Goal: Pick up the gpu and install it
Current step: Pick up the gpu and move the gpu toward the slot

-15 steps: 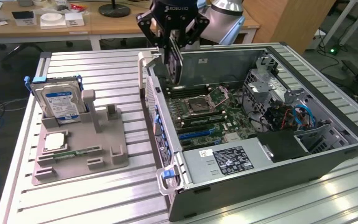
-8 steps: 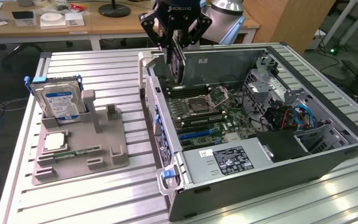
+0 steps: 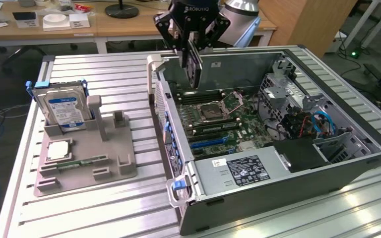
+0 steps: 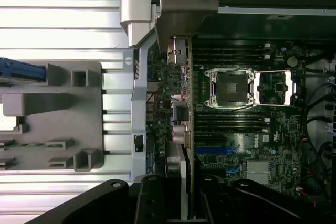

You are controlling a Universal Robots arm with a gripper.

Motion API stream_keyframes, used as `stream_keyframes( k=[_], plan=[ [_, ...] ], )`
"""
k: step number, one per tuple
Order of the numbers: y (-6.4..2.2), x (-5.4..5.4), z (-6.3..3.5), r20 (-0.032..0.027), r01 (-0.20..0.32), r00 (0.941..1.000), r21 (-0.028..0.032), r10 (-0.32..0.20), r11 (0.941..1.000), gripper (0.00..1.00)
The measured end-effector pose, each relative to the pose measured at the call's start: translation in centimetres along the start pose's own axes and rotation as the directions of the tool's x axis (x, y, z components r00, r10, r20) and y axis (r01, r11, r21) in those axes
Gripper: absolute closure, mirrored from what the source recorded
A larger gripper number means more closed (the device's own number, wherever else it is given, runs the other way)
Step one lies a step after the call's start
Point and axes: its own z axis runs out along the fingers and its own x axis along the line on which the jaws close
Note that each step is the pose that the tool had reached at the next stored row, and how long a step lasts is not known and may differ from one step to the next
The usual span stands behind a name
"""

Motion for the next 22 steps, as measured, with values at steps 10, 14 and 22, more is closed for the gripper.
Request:
stream_keyframes(
  k=[10, 14, 22],
  plan=[
    [0.01, -0.6, 0.01, -0.0001, 0.000, 1.0000, 0.0000, 0.000, 1.0000, 0.72],
    [0.02, -0.8, 0.01, 0.0000, 0.000, 1.0000, 0.0000, 0.000, 1.0000, 0.72],
    [0.04, -1.6, 0.03, 0.0000, 0.000, 1.0000, 0.0000, 0.000, 1.0000, 0.72]
  ],
)
